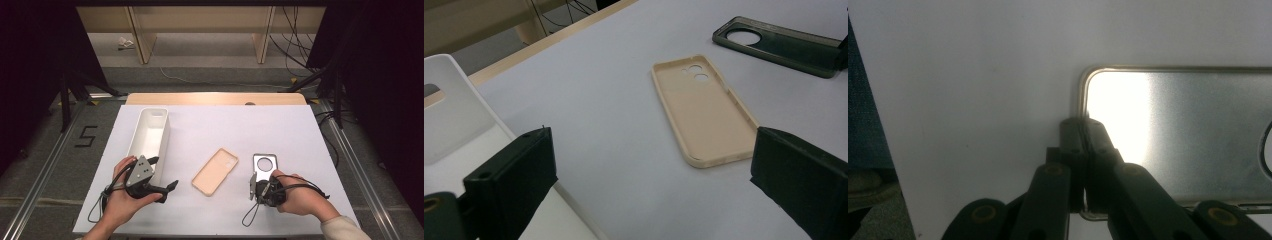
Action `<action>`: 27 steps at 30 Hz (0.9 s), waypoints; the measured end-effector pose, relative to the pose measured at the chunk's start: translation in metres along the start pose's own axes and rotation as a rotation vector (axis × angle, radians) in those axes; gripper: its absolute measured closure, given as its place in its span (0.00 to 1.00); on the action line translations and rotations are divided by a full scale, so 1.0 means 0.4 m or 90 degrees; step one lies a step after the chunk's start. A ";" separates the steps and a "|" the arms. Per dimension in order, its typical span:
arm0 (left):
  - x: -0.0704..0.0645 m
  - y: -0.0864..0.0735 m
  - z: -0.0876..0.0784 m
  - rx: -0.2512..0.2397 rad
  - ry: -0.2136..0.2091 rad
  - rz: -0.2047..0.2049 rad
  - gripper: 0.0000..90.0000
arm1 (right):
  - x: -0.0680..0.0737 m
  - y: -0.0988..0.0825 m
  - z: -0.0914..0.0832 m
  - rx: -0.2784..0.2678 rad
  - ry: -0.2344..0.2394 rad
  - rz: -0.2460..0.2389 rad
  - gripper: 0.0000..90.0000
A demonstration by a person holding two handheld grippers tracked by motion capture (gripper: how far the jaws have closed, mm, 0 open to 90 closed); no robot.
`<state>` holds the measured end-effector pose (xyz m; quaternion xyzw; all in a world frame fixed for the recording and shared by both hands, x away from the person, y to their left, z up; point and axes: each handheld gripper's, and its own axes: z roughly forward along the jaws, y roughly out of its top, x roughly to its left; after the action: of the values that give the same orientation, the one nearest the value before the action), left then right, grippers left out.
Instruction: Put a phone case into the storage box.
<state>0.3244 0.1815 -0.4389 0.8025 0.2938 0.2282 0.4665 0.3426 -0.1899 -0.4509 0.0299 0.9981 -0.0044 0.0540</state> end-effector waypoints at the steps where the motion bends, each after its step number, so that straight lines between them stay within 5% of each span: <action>1: 0.000 0.000 0.000 0.000 0.000 -0.001 0.04 | 0.000 -0.002 0.001 -0.007 -0.001 -0.001 0.99; 9: 0.002 0.000 -0.001 -0.003 0.002 -0.002 0.04 | -0.010 -0.020 -0.025 -0.038 0.000 0.018 0.99; 19: 0.003 0.000 -0.003 -0.005 0.004 -0.005 0.05 | -0.020 -0.044 -0.073 -0.151 0.009 0.050 0.99; 27: 0.004 0.000 -0.004 -0.006 0.004 -0.005 0.06 | -0.022 -0.047 -0.085 -0.204 0.006 0.062 0.99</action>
<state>0.3247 0.1836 -0.4380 0.7982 0.2975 0.2302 0.4706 0.3466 -0.2088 -0.4161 0.0694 0.9837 0.1572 0.0535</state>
